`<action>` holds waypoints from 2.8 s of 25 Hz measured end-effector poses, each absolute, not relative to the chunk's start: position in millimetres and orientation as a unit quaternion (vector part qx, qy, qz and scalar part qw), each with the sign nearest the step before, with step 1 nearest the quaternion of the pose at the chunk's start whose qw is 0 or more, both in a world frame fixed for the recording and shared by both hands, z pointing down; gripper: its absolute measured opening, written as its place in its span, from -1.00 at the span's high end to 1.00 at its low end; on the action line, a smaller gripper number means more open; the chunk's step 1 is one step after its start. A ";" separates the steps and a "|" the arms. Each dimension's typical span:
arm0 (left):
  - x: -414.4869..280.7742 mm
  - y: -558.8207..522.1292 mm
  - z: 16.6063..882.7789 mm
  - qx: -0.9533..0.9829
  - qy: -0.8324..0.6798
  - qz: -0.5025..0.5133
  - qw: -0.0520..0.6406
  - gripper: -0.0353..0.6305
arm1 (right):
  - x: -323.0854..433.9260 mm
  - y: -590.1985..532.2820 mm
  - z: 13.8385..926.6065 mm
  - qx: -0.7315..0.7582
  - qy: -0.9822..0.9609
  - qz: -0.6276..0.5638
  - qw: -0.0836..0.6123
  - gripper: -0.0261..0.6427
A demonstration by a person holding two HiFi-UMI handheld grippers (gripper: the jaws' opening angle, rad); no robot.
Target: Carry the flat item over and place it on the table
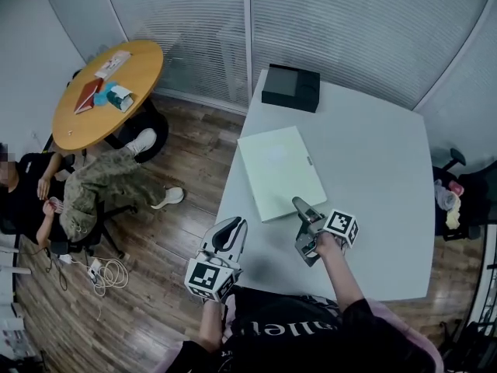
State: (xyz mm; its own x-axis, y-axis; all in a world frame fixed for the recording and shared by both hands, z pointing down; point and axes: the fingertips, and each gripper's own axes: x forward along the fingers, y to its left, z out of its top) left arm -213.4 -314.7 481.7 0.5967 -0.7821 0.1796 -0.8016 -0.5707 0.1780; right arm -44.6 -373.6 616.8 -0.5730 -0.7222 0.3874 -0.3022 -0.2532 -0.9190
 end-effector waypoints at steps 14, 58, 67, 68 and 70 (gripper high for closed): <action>-140.8 -257.8 454.7 0.904 -0.415 0.032 0.097 0.72 | -29.7 -302.1 498.8 -0.331 0.797 -0.486 0.142 -0.27; 6.7 -14.0 433.3 0.890 -0.447 0.053 0.077 0.72 | 68.7 -36.6 465.7 -0.244 0.909 -0.331 0.068 0.80; -15.8 3.5 427.6 0.897 -0.433 0.053 0.075 0.72 | 44.8 -25.3 458.4 -0.256 0.908 -0.322 0.078 0.80; -21.2 6.1 427.6 0.897 -0.432 0.054 0.076 0.72 | 40.7 -22.9 458.7 -0.260 0.907 -0.322 0.077 0.80; -32.5 12.4 428.4 0.898 -0.430 0.056 0.076 0.72 | 32.5 -16.2 459.6 -0.270 0.905 -0.321 0.076 0.81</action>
State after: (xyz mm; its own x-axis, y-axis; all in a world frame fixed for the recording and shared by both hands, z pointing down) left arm -32.5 12.4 428.4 0.6243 -0.7632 0.1664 -0.7804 -0.6191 0.0882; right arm 32.5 -16.2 459.6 -0.8433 -0.5362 0.0366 -0.4392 0.6482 -0.6221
